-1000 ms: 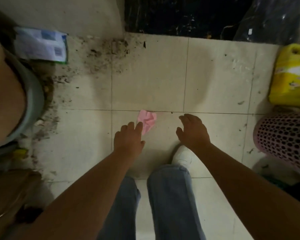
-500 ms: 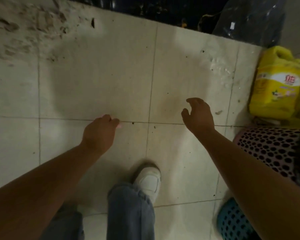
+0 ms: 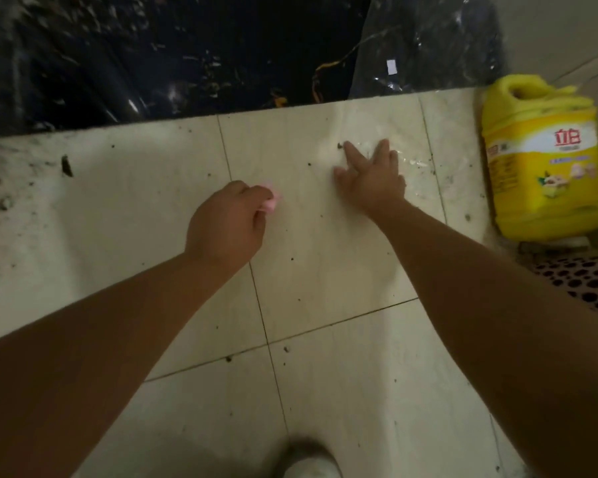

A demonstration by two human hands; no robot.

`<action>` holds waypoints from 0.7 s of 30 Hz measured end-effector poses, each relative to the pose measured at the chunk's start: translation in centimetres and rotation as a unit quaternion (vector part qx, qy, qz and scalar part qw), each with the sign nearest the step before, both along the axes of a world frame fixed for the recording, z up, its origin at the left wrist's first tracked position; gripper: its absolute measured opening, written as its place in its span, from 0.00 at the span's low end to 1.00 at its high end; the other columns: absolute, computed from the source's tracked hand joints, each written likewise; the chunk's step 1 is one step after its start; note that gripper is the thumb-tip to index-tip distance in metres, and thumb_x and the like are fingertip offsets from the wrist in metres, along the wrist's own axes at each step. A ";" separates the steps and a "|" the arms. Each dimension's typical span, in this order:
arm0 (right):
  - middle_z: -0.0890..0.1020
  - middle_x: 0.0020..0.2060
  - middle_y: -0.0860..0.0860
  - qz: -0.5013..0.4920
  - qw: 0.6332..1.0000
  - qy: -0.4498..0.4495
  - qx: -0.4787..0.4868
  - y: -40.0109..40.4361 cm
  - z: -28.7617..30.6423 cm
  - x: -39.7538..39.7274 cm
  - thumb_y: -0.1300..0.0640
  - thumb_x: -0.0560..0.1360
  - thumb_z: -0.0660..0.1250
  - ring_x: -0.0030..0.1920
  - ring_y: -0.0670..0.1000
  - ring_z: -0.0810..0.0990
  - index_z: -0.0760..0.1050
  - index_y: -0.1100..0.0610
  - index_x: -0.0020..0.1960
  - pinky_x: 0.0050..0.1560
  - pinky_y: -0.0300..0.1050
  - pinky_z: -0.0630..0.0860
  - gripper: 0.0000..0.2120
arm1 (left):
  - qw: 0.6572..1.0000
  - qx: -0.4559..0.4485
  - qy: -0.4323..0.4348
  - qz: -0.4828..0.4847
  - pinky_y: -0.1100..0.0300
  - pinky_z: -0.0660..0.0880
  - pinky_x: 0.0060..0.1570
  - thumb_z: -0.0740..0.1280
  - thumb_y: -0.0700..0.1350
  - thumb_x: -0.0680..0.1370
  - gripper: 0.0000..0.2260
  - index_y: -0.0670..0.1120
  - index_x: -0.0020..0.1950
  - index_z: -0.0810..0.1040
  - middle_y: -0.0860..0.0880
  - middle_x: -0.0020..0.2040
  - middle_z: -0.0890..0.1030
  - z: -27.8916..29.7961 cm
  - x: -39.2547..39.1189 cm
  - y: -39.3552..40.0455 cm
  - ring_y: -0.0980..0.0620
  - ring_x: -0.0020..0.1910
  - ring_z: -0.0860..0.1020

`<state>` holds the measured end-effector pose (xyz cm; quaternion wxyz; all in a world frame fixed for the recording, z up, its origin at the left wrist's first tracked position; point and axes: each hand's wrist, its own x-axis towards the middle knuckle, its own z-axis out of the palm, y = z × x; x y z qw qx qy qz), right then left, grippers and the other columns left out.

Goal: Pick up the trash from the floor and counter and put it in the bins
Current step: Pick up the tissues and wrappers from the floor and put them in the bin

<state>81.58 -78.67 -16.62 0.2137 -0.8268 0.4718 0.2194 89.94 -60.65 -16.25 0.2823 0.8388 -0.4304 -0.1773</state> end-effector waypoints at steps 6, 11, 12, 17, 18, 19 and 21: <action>0.57 0.76 0.58 0.042 0.998 -0.032 -0.033 1.7 0.2 -2.1 0.53 0.80 0.52 0.76 0.56 0.55 0.55 0.63 0.74 0.76 0.51 0.54 0.25 | 0.998 0.043 0.026 0.036 0.62 0.68 0.40 0.65 0.36 0.77 0.10 0.41 0.57 0.82 0.36 0.45 0.83 0.5 0.5 0.9 0.39 0.41 0.81; 0.64 0.72 0.59 0.035 0.998 -0.032 -0.030 4.1 2.3 -3.2 0.55 0.80 0.52 0.73 0.56 0.60 0.60 0.67 0.71 0.75 0.54 0.54 0.23 | 0.997 0.028 0.042 0.052 0.55 0.75 0.51 0.64 0.36 0.78 0.12 0.41 0.60 0.80 0.37 0.52 0.82 2.3 0.6 1.6 0.39 0.50 0.80; 0.66 0.71 0.60 0.036 0.998 -0.041 -0.030 5.0 3.1 -3.7 0.56 0.80 0.53 0.72 0.57 0.63 0.62 0.67 0.69 0.74 0.53 0.56 0.22 | 0.997 0.027 0.045 0.057 0.54 0.75 0.54 0.64 0.35 0.78 0.12 0.41 0.60 0.80 0.37 0.53 0.82 2.9 0.4 2.0 0.39 0.51 0.80; 0.65 0.70 0.59 0.035 0.997 -0.054 0.031 11.9 9.8 -8.5 0.57 0.79 0.55 0.67 0.60 0.67 0.64 0.68 0.68 0.67 0.48 0.66 0.21 | 0.998 0.045 0.046 0.027 0.54 0.75 0.58 0.62 0.33 0.77 0.13 0.41 0.58 0.81 0.42 0.55 0.84 8.9 -3.3 5.2 0.42 0.54 0.80; 0.63 0.72 0.58 0.028 0.997 -0.049 0.046 13.4 11.8 -9.9 0.57 0.80 0.55 0.68 0.59 0.65 0.63 0.67 0.69 0.67 0.48 0.66 0.21 | 0.997 0.054 0.047 0.017 0.52 0.76 0.57 0.62 0.33 0.76 0.14 0.41 0.57 0.81 0.42 0.54 0.84 10.7 -4.4 5.7 0.41 0.54 0.81; 0.62 0.73 0.56 0.015 0.997 -0.045 0.064 14.7 14.0 -11.4 0.57 0.80 0.54 0.69 0.59 0.64 0.62 0.66 0.70 0.68 0.47 0.65 0.21 | 0.997 0.064 0.048 0.002 0.49 0.78 0.56 0.62 0.32 0.75 0.14 0.41 0.55 0.82 0.41 0.53 0.85 12.7 -5.6 6.3 0.40 0.52 0.81; 0.61 0.73 0.55 -0.022 0.995 -0.046 0.091 16.9 18.5 -14.4 0.58 0.80 0.54 0.69 0.57 0.64 0.60 0.65 0.71 0.68 0.44 0.63 0.22 | 0.994 0.097 0.035 -0.047 0.45 0.80 0.49 0.64 0.31 0.72 0.13 0.40 0.51 0.84 0.38 0.48 0.85 17.3 -8.3 7.0 0.37 0.48 0.81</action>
